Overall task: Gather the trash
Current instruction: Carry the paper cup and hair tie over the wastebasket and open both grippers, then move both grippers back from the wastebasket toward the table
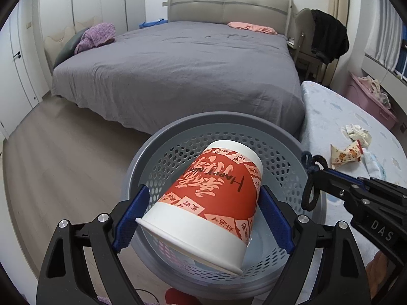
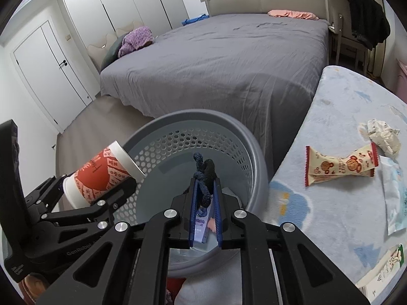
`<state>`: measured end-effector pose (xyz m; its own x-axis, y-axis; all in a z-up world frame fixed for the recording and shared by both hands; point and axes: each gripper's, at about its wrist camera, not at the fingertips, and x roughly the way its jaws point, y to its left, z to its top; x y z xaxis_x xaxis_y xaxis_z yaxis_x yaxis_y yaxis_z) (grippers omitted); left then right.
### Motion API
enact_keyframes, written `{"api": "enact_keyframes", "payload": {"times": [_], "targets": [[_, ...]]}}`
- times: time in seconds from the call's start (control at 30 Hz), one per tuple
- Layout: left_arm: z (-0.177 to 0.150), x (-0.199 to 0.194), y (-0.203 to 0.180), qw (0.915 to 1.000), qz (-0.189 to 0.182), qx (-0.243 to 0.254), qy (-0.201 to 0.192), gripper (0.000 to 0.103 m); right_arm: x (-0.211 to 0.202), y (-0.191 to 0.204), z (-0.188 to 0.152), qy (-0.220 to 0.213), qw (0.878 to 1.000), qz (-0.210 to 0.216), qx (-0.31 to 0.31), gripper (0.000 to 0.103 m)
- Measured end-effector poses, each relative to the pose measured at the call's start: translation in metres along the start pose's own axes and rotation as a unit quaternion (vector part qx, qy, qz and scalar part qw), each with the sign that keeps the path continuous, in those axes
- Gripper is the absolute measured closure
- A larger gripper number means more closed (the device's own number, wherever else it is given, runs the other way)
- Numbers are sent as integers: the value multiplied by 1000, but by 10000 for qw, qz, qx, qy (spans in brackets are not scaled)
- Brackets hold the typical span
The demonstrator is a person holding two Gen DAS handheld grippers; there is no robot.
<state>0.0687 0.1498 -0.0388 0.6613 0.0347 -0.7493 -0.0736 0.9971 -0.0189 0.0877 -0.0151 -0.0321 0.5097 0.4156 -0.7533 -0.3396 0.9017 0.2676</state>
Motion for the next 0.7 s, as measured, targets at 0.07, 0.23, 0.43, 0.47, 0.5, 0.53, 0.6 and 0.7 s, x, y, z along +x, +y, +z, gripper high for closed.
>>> {"api": "enact_keyframes", "payload": {"times": [0.07,0.23,0.43,0.47,0.5,0.53,0.6,0.7], "targets": [[-1,0,2,10000,41,-40,-13,18,4,-1,2,31,10000,-11,-14,89],[-1,1,6,9998,193,-91,-6,16,4,-4,4,-62,10000,-44,23,70],[-2,1,7,9996,261,-134,4,12,0,-9,4,-88,9999,-86,77,67],[-2,1,7,9996,266,-132,4,11,0,-8,3,-94,9999,-77,81,63],[-2,0,7,9995,280,-130,4,11,-1,-8,3,-109,9999,-81,82,58],[-2,0,7,9995,285,-132,-2,11,-2,-7,3,-131,9998,-90,80,55],[-2,-2,9,9995,287,-147,-19,11,-4,-6,3,-165,9998,-100,72,53],[-2,-3,11,9993,311,-190,-34,11,-7,-5,4,-204,9997,-109,54,53]]}}
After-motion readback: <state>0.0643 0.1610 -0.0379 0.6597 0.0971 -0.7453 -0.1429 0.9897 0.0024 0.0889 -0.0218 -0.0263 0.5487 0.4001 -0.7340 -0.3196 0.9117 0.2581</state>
